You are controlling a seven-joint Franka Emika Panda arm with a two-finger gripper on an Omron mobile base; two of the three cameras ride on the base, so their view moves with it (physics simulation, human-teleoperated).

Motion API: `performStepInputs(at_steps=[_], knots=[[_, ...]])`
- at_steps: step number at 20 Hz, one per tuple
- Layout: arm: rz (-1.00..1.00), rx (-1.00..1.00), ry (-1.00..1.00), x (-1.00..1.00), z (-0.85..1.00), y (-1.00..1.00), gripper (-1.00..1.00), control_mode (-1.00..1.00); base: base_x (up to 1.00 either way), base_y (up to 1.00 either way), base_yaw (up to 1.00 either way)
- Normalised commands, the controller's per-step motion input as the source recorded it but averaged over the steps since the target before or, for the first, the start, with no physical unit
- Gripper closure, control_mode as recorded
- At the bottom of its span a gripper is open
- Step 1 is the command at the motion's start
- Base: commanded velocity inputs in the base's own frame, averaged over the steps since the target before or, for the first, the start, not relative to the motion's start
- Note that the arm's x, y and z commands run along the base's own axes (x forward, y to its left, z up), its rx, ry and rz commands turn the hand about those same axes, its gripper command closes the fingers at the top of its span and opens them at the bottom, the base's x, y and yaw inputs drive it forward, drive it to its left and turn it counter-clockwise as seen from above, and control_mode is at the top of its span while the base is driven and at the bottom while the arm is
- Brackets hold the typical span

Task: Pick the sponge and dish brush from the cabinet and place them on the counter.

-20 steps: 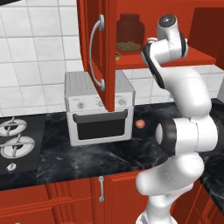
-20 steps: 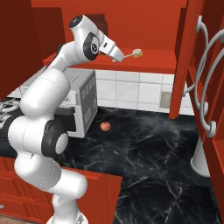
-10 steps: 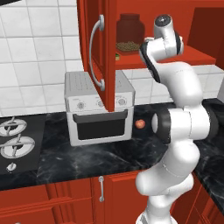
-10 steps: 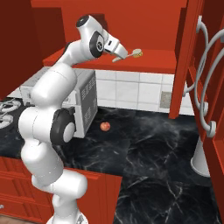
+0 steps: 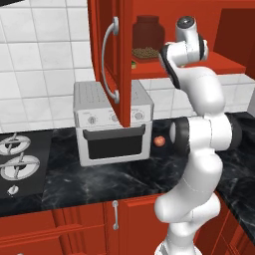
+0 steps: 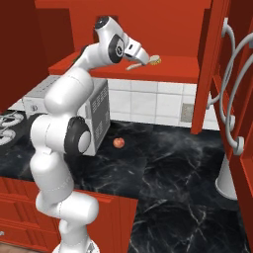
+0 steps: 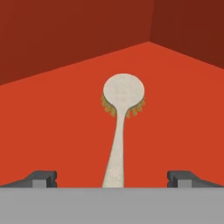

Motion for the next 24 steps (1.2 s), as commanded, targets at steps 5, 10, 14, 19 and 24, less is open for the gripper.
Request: performStepInputs(at_steps=[5, 10, 14, 19, 24], knots=[[0.00, -0.02, 0.08, 0.14, -0.11, -0.04, -1.00, -1.00, 0.00, 0.00, 0.00], [0.00, 0.00, 0.06, 0.04, -0.12, -0.06, -1.00, -1.00, 0.00, 0.00, 0.00], [-0.01, 0.00, 0.03, 0.00, -0.11, -0.02, -1.00, -1.00, 0.00, 0.00, 0.00], [-0.01, 0.00, 0.02, -0.01, -0.09, 0.00, -1.00, -1.00, 0.00, 0.00, 0.00], [-0.02, 0.00, 0.02, -0.03, -0.11, 0.00, 1.00, -1.00, 0.00, 0.00, 0.00]])
